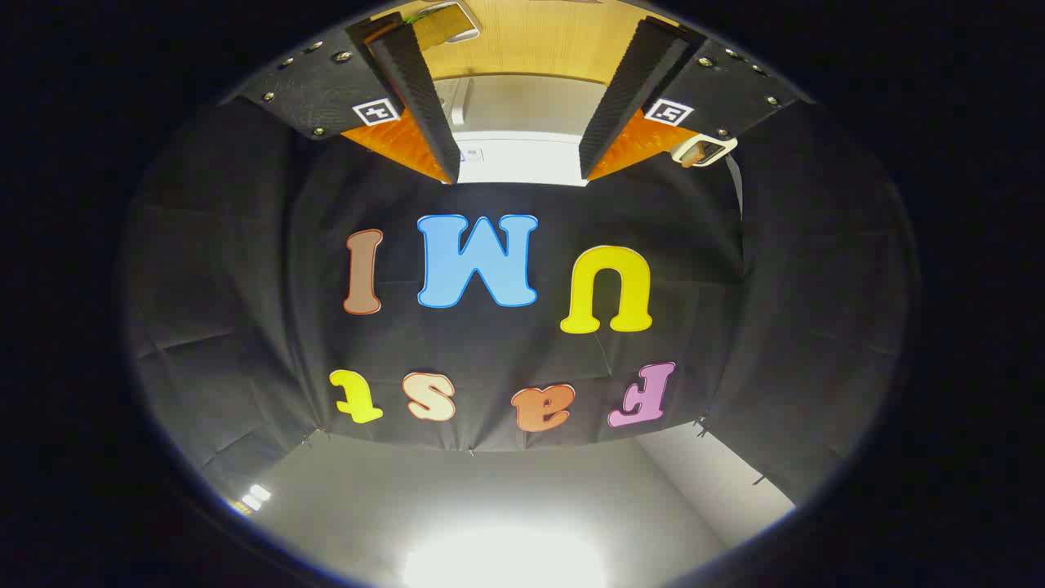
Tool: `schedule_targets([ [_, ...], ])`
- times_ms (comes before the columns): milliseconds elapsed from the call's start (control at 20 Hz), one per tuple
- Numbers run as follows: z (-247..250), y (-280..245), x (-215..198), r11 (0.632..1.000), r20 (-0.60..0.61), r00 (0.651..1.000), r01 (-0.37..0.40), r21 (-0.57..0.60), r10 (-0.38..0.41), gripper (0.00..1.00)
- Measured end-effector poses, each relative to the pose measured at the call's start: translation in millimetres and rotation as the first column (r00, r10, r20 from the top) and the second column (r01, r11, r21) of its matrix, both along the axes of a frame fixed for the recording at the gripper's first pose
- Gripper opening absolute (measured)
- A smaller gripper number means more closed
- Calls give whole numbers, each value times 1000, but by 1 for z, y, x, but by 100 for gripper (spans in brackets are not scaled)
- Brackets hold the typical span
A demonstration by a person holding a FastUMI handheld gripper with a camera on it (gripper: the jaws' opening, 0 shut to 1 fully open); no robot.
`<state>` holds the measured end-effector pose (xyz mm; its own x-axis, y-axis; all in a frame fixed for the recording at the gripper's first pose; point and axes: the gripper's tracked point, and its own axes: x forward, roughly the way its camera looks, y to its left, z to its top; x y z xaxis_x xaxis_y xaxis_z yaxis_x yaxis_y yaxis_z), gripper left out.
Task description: Open the microwave, put the food inside, and close the microwave door.
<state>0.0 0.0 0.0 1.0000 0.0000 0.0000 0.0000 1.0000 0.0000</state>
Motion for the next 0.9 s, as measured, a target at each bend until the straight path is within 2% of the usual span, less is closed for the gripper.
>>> schedule_targets([
  [150,-6,0,0,1000,-20,1000,-11,3,11,93],
  [650,-8,-27,11,999,-22,999,35,24,-34,93],
  [900,-12,-35,9,999,-31,999,34,41,-32,94],
])
